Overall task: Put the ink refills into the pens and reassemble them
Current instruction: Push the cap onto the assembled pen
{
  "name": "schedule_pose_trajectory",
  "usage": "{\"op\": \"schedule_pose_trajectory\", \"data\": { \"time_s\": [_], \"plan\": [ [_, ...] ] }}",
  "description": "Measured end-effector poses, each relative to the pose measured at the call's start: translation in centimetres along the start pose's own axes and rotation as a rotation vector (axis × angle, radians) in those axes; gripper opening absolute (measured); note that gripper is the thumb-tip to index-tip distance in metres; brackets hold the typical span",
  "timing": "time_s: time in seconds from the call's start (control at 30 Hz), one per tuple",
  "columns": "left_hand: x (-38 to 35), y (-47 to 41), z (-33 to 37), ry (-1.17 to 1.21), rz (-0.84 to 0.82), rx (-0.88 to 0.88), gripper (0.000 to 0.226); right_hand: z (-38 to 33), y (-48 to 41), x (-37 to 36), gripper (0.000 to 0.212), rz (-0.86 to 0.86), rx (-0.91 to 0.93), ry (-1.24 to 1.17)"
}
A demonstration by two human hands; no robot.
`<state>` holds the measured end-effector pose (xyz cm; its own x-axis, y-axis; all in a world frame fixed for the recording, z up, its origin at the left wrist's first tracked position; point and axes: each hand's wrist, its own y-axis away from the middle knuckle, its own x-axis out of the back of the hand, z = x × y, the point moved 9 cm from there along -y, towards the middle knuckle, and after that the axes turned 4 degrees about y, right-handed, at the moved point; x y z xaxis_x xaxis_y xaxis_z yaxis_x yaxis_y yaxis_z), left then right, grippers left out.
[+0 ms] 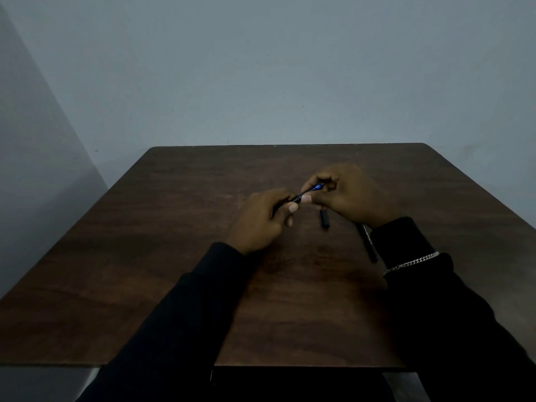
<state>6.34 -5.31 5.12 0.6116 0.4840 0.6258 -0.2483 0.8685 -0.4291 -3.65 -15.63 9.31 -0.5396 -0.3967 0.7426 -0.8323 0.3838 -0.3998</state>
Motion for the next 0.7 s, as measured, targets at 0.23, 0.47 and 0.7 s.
{"op": "schedule_pose_trajectory", "data": {
  "time_s": [0.23,0.47,0.7],
  "plan": [
    [-0.1,0.2,0.6,-0.007,0.001,0.004,0.018,-0.2,0.1,-0.2,0.011,0.028,0.03,0.144],
    [0.7,-0.1,-0.6,0.031,0.085,0.055,0.02,1.9,0.4,1.5,0.021,0.108,-0.153,-0.123],
    [1.3,-0.1,-1.3,0.057,0.181,0.071,0.021,4.9,0.2,-0.3,0.019,-0.081,-0.366,0.281]
  ]
}}
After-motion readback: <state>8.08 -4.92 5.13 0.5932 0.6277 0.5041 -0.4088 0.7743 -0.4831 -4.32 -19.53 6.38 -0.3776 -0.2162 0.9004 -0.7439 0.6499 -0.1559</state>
